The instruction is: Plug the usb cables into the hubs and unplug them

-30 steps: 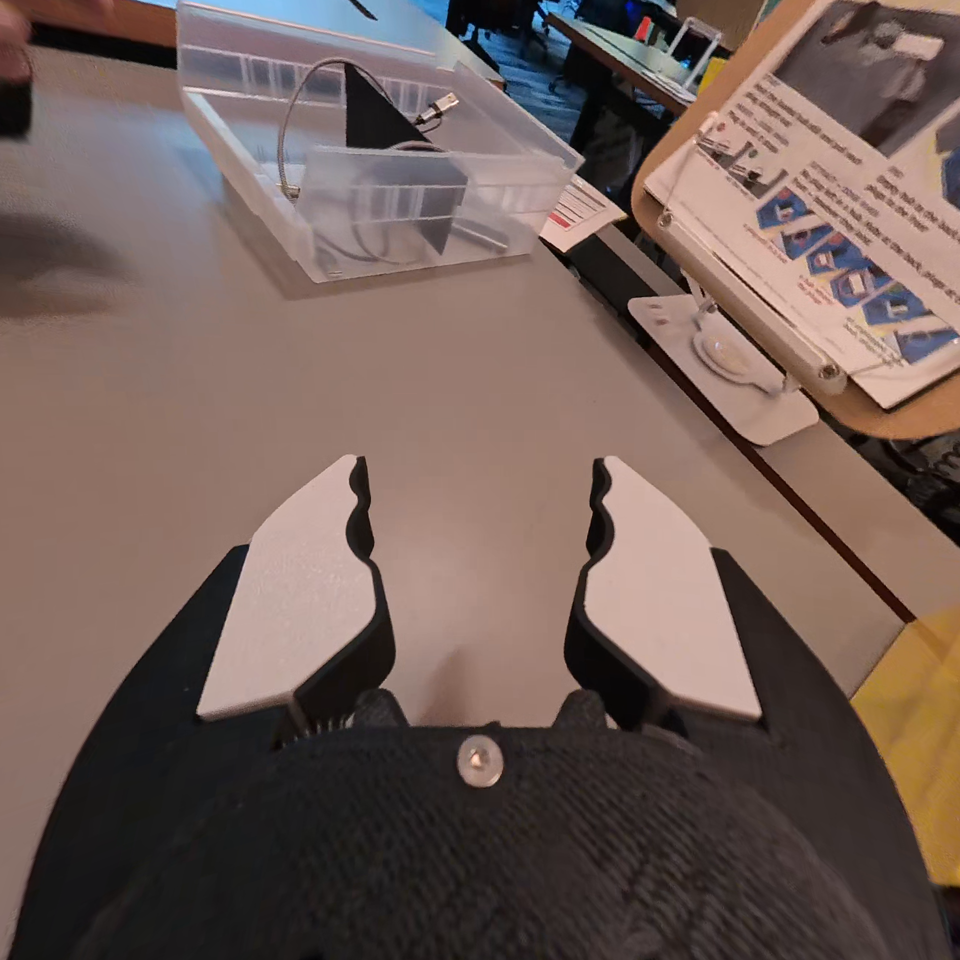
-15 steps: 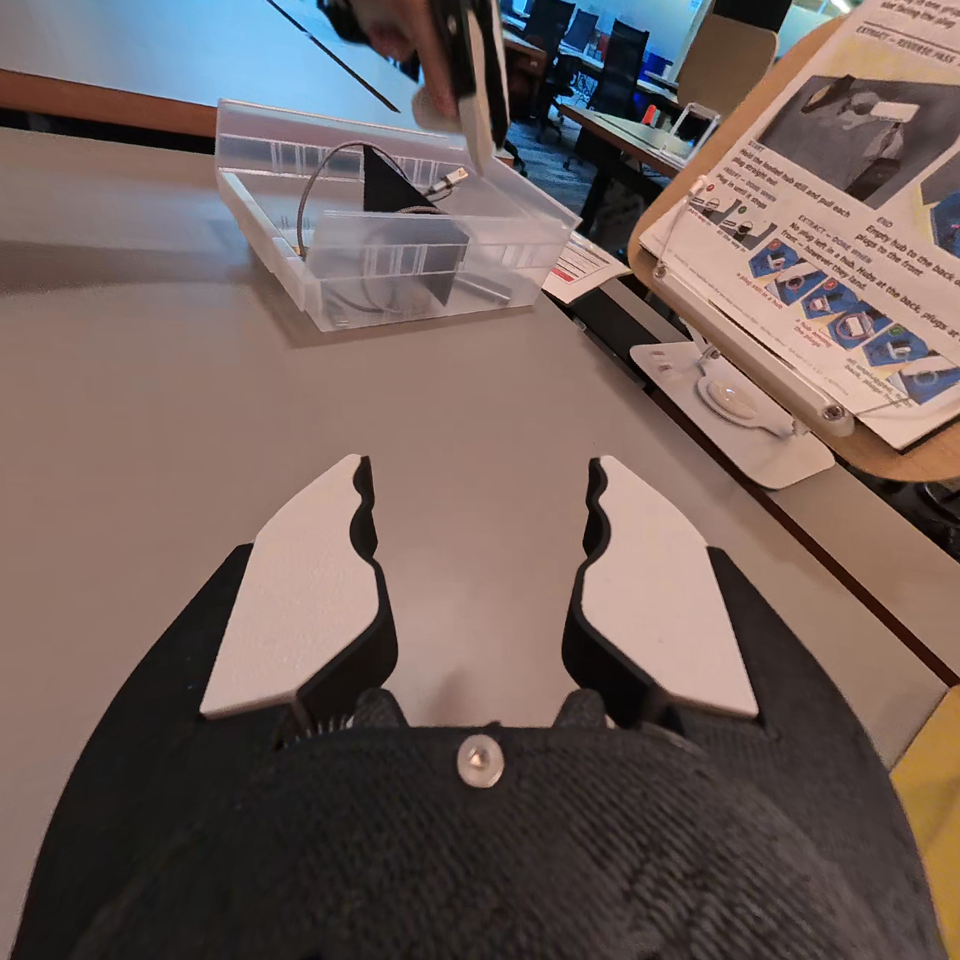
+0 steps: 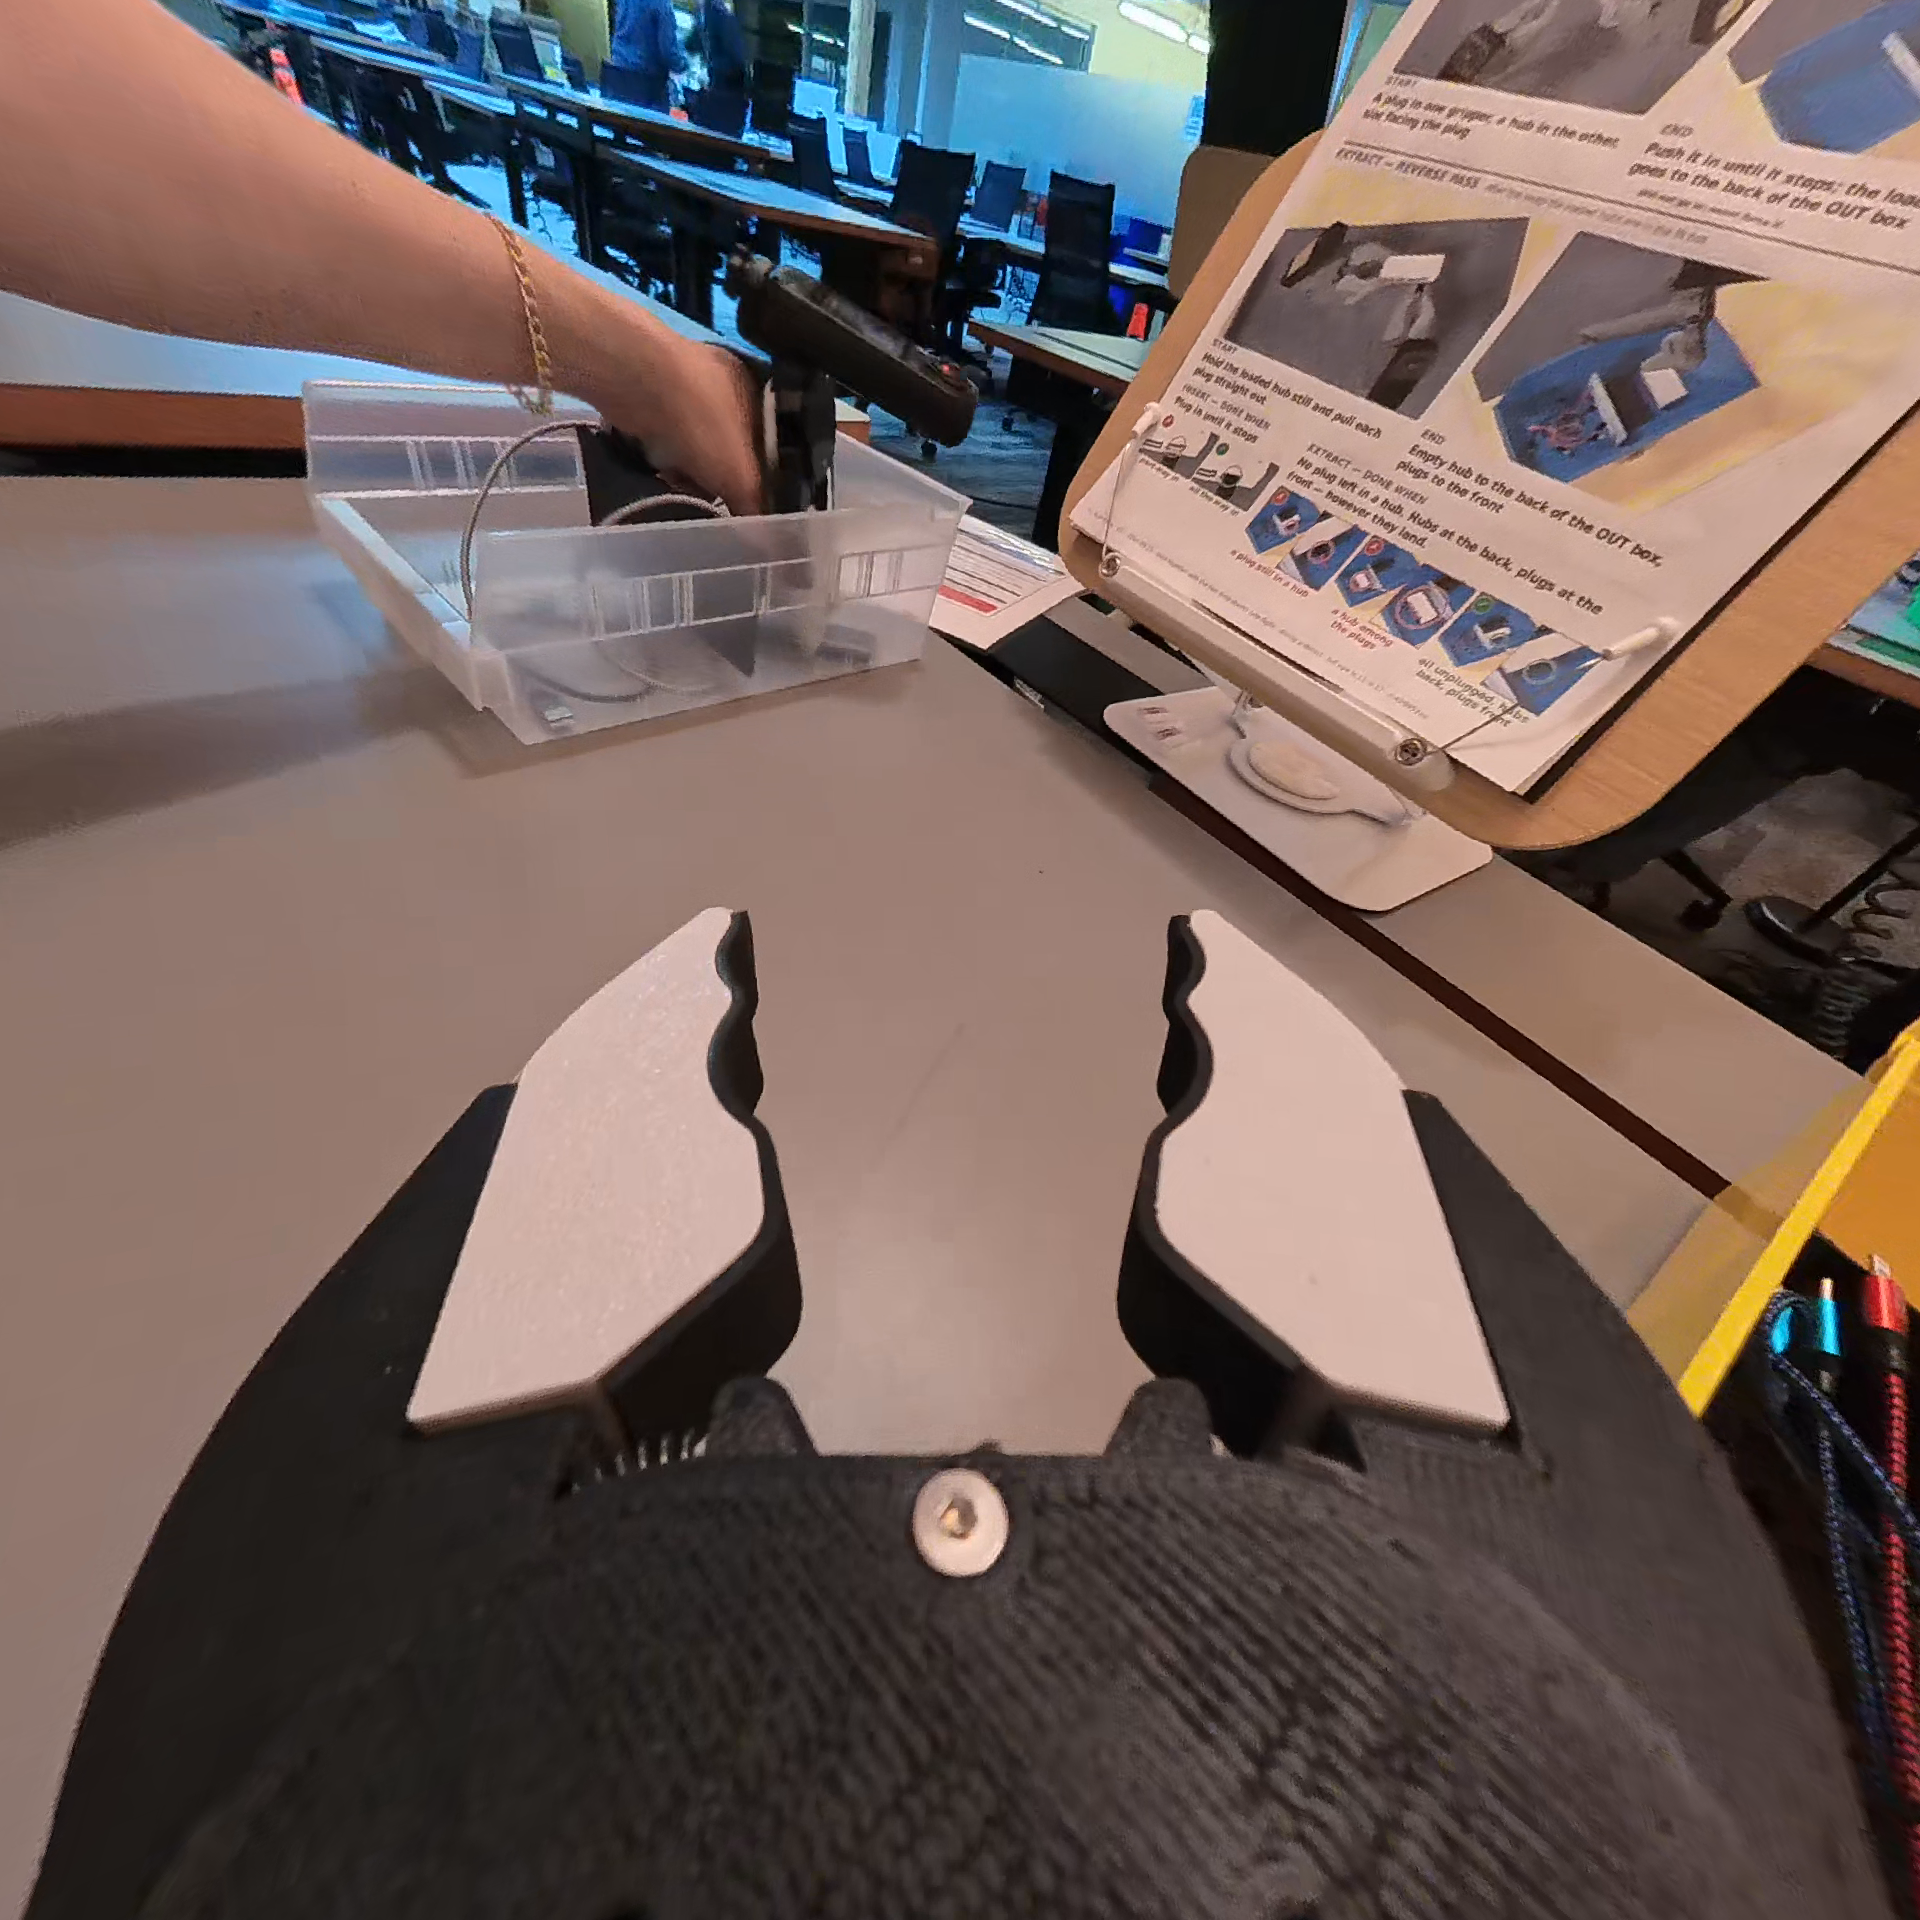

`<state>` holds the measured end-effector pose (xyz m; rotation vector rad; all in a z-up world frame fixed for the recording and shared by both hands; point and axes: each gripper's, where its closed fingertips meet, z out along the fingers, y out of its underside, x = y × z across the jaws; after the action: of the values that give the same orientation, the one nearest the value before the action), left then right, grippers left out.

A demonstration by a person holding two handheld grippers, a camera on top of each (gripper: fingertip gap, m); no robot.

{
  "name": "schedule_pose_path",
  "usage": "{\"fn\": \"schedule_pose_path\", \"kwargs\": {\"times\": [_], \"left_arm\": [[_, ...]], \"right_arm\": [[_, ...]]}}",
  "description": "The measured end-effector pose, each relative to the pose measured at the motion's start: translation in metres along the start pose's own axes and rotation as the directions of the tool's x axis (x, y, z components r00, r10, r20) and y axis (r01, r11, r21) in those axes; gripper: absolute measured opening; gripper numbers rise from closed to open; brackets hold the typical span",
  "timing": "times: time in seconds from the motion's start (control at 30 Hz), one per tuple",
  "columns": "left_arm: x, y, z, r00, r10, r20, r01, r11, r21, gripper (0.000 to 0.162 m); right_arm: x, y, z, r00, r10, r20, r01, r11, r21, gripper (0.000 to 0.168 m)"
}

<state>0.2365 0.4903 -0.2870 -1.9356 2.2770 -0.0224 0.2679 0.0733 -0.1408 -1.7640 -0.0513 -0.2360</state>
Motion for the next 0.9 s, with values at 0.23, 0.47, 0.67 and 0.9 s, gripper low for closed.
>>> {"fn": "schedule_pose_path", "kwargs": {"times": [0.23, 0.47, 0.67, 0.9], "left_arm": [[-0.019, -0.041, -0.114, 0.981, -0.107, 0.162, 0.024, 0.896, 0.444, 0.028], [0.050, -0.054, -0.337, 0.998, -0.069, 0.012, 0.015, 0.381, 0.924, 0.028], [0.224, -0.015, -0.427, 0.889, 0.458, 0.005, -0.002, -0.007, 1.000, 0.028], [0.370, 0.018, -0.378, 0.679, 0.728, 0.093, 0.062, -0.183, 0.981, 0.028]], "right_arm": [[-0.002, -0.013, -0.009, 0.997, -0.071, -0.023, 0.071, 0.997, 0.003, 0.076], [-0.024, -0.049, -0.009, 0.999, -0.043, -0.011, 0.044, 0.993, 0.106, 0.074], [-0.059, -0.100, -0.026, 0.998, -0.005, 0.060, -0.012, 0.962, 0.274, 0.076], [-0.098, -0.135, -0.045, 0.985, -0.152, 0.077, 0.110, 0.915, 0.388, 0.077]]}}
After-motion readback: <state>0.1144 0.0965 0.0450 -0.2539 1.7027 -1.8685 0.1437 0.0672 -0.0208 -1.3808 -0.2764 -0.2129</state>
